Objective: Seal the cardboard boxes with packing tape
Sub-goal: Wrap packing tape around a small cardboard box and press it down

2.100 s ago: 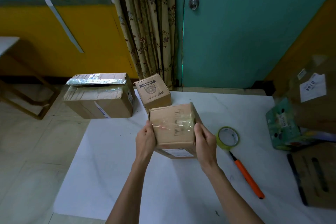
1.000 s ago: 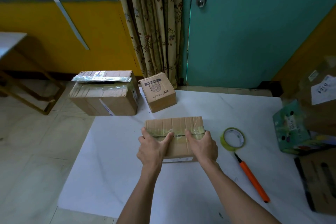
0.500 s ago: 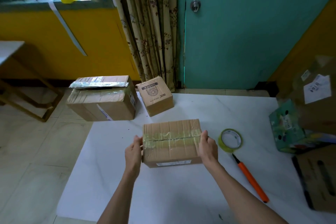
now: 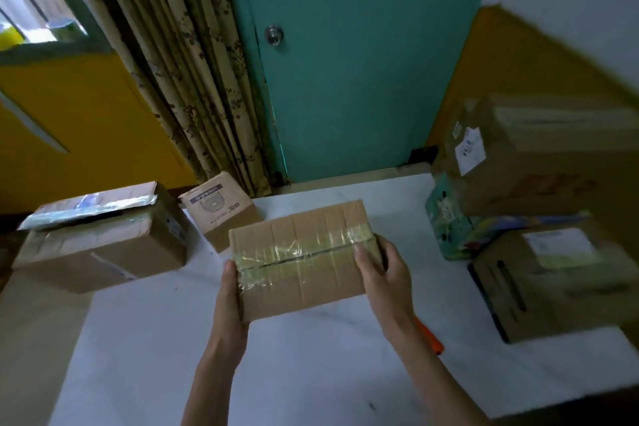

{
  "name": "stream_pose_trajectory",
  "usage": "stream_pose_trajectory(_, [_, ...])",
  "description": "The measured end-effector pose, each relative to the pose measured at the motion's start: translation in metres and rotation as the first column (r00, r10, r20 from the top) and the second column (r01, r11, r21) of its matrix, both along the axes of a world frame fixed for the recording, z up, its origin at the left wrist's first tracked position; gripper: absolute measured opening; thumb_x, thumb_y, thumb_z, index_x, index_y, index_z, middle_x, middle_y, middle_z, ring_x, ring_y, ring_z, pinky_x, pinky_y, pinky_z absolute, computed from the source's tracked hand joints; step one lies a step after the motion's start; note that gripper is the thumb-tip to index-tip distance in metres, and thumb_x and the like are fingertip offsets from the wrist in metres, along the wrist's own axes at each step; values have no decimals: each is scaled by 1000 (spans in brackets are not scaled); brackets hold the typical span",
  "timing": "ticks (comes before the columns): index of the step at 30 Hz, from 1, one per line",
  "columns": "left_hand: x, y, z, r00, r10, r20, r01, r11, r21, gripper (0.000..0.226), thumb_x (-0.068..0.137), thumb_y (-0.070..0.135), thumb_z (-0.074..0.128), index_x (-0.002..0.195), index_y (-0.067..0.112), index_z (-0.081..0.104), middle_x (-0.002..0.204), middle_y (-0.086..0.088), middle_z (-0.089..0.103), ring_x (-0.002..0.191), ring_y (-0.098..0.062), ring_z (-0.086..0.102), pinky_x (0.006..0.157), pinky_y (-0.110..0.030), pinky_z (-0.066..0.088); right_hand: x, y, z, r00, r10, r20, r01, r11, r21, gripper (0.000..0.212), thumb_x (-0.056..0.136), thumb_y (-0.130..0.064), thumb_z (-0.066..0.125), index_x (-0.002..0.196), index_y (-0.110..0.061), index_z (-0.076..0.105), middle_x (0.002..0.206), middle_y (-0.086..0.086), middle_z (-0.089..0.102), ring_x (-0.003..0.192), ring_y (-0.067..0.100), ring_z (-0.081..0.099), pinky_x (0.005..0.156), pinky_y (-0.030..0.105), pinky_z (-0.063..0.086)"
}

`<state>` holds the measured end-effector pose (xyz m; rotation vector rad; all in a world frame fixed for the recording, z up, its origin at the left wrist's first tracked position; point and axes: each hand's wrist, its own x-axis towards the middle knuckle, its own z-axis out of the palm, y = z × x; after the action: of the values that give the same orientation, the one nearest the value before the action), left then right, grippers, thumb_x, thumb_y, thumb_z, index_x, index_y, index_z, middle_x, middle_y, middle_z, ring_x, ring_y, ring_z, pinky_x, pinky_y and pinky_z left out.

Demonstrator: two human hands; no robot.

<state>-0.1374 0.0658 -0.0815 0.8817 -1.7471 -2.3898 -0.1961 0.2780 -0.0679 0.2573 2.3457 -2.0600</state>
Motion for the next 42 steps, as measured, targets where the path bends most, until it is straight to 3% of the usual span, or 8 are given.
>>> stream_pose_trajectory(3, [-14,29,23,998,-68,-16,67,998,-22,46,106,54,26,127,36,63,119,3,74,114,-21,67,95,-49,51,-1,28,25,995,-60,-76,59,998,-7,9,97,-26,62,94,-31,69,80,0,69,74,21,64,66,40,54])
stream_pose_trajectory(6, [-27,64,42,986,-165,-22,163,985,-65,48,103,58,25,124,38,63,118,6,74,113,-18,68,98,-48,50,-3,65,50,973,-183,-139,187,982,18,17,99,-31,59,86,-36,69,78,-11,69,73,9,63,67,30,51])
stream_pose_trajectory(11, [-56,148,69,935,-353,42,355,923,-151,49,92,73,25,119,51,59,121,9,70,111,-14,67,96,-48,56,-16,157,83,917,-380,-117,389,919,60,27,96,-43,59,76,-27,68,66,5,61,61,20,56,59,37,46])
stream_pose_trajectory(17, [-83,254,89,827,-559,52,558,806,-199,75,79,82,25,139,46,52,125,12,67,111,-10,65,86,-37,58,-32,267,108,812,-579,-78,581,814,5,21,95,-39,63,89,-18,65,81,-4,60,67,5,56,50,16,41])
stream_pose_trajectory(28, [-132,385,72,803,-585,113,596,785,-170,82,91,82,27,154,32,38,137,0,62,112,-11,63,72,-31,56,-78,387,90,760,-650,9,650,758,-59,16,91,-31,69,80,-21,73,80,0,69,75,14,65,68,33,54])
stream_pose_trajectory(33, [-153,412,40,833,-552,50,544,797,-263,96,62,104,32,147,59,30,153,5,47,135,-27,52,109,-54,46,-103,406,71,779,-623,69,626,779,-35,17,91,-35,70,78,-24,71,84,-3,69,79,14,67,77,37,58])
stream_pose_trajectory(37, [-156,416,39,856,-516,27,506,827,-243,103,59,104,41,150,62,14,155,10,44,133,-25,54,111,-54,43,-117,406,65,792,-606,78,608,794,-12,19,92,-34,70,80,-18,70,84,-4,67,76,11,64,78,37,56])
stream_pose_trajectory(42, [-157,415,44,855,-518,16,505,826,-252,97,66,98,44,151,56,25,144,10,56,124,-22,61,105,-52,49,-126,404,62,745,-667,33,667,745,16,30,88,-33,71,91,-3,72,90,11,71,82,25,68,74,46,57])
